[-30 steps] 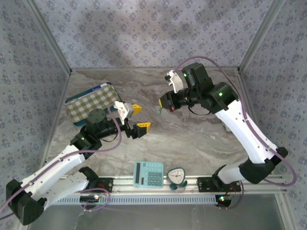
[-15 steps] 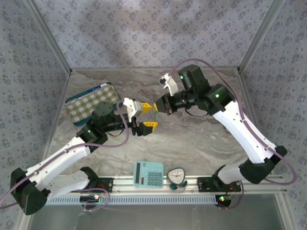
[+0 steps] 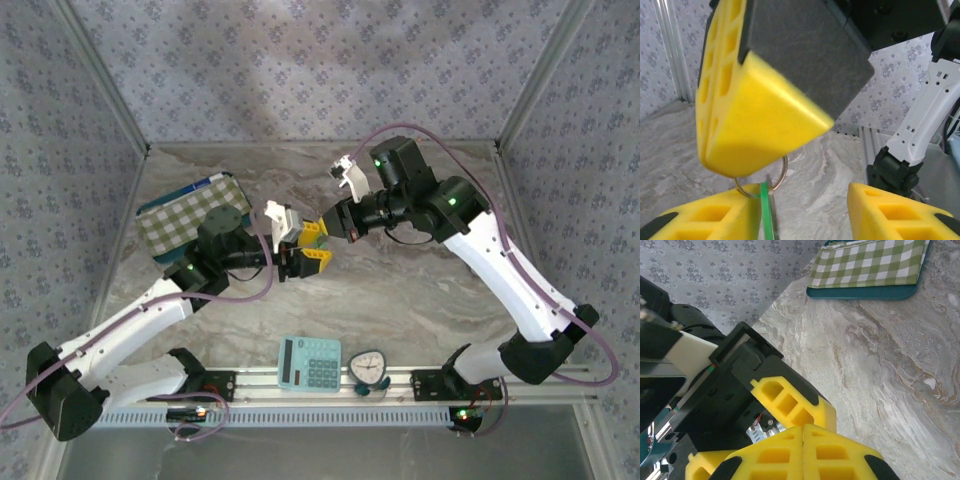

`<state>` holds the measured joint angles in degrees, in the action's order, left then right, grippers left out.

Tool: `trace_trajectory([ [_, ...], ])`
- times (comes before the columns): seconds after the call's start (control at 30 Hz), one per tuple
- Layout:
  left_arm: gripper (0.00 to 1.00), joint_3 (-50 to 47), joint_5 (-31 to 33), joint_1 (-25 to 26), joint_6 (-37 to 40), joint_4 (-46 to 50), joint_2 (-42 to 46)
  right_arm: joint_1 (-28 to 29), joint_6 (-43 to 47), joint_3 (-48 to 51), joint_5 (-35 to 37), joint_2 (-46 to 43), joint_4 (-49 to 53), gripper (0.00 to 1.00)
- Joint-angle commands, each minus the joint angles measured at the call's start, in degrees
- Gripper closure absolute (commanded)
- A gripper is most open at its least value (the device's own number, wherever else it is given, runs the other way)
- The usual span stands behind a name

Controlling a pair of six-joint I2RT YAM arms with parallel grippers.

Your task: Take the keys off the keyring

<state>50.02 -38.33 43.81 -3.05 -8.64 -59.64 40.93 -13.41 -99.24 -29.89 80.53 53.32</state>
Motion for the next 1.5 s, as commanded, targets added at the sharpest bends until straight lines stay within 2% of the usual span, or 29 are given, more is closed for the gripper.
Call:
trace_trajectory([
  [0.0,0.58,1.6,-2.8,0.48,-0.42,0.04,-0.13,0.34,1.26,0.17,-0.71,-1.07,-0.31,0.93],
  [0.13,0.71,0.71,-2.92,0.48,-1.25,-0.14,0.21,0.16,1.53,0.19,-0.7,-1.33,-0.17,0.93],
  [0.27,0.71,0.1,-2.03,0.48,-0.8,0.23,1.65,0.2,1.81,0.3,-0.87,-1.33,0.29,0.93],
  [0.67,0.88,-1.15,-0.43,0.48,0.15,1.74,3.12,0.21,1.54,0.57,-1.13,-1.68,0.01,0.93],
  [0.8,1.0,-1.15,2.74,0.46,0.94,3.08,3.38,0.21,1.63,1.3,-0.89,-1.96,-0.1,0.93],
  [0.83,1.0,-0.68,3.87,0.44,1.13,4.0,3.3,0.19,1.5,1.97,-0.8,-2.27,-0.62,0.9],
  [1.03,1.0,3.53,11.17,0.48,2.85,12.75,1.89,-2.99,-2.4,10.61,3.72,-7.48,-9.11,0.51],
  [1.2,1.0,7.69,14.68,0.4,1.39,19.12,-0.58,-5.96,-6.24,23.34,10.95,-16.47,-23.09,0.5],
  [1.27,1.0,8.75,14.59,0.34,0.65,20.31,-1.18,-6.21,-3.79,29.21,13.73,-20.28,-29.41,0.51],
  [1.4,1.0,8.83,12.78,0.35,-0.14,19.5,-1.43,-6.76,-3.53,38.61,13.78,-26.28,-36.78,0.44],
  [1.47,1.0,8.95,10.34,0.23,-0.32,19.05,-1.6,-8.18,-3.6,41.7,10.62,-28.28,-39.04,0.38],
])
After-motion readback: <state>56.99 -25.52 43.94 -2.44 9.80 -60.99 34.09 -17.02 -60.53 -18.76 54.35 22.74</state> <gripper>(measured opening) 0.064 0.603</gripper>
